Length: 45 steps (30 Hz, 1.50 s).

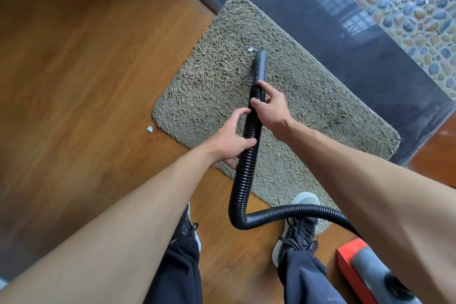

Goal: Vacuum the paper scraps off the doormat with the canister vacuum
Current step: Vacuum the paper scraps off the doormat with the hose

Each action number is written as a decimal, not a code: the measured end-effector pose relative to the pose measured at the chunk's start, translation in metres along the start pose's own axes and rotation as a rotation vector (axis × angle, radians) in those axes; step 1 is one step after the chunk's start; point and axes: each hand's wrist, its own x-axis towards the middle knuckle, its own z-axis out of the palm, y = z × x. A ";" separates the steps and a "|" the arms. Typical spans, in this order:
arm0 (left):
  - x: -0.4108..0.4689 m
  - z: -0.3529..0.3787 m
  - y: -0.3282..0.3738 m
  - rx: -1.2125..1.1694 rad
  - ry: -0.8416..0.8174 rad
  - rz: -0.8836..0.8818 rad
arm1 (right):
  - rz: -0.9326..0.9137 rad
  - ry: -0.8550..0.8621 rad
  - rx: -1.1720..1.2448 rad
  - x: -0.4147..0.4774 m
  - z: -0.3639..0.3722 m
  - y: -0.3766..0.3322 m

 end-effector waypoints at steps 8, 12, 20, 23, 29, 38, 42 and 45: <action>-0.010 -0.017 -0.008 -0.020 0.025 -0.030 | -0.025 -0.039 -0.046 -0.005 0.020 -0.011; -0.001 -0.021 -0.005 -0.002 0.006 -0.024 | -0.072 -0.002 -0.074 0.000 0.021 -0.009; 0.002 -0.005 -0.009 -0.029 0.043 -0.007 | -0.069 0.027 -0.099 -0.001 0.016 -0.001; 0.004 -0.012 -0.005 -0.023 0.048 -0.002 | -0.045 0.013 -0.093 0.004 0.018 -0.008; 0.002 -0.013 -0.011 -0.028 0.085 -0.007 | -0.080 -0.020 -0.179 0.003 0.024 -0.011; 0.005 -0.013 -0.003 -0.050 0.075 0.001 | -0.108 0.011 -0.269 0.007 0.021 -0.019; -0.001 -0.004 -0.008 -0.026 0.036 -0.020 | -0.085 -0.001 -0.231 -0.004 0.014 -0.009; -0.007 -0.001 -0.014 -0.020 0.023 -0.033 | -0.041 0.001 -0.211 -0.016 0.013 -0.004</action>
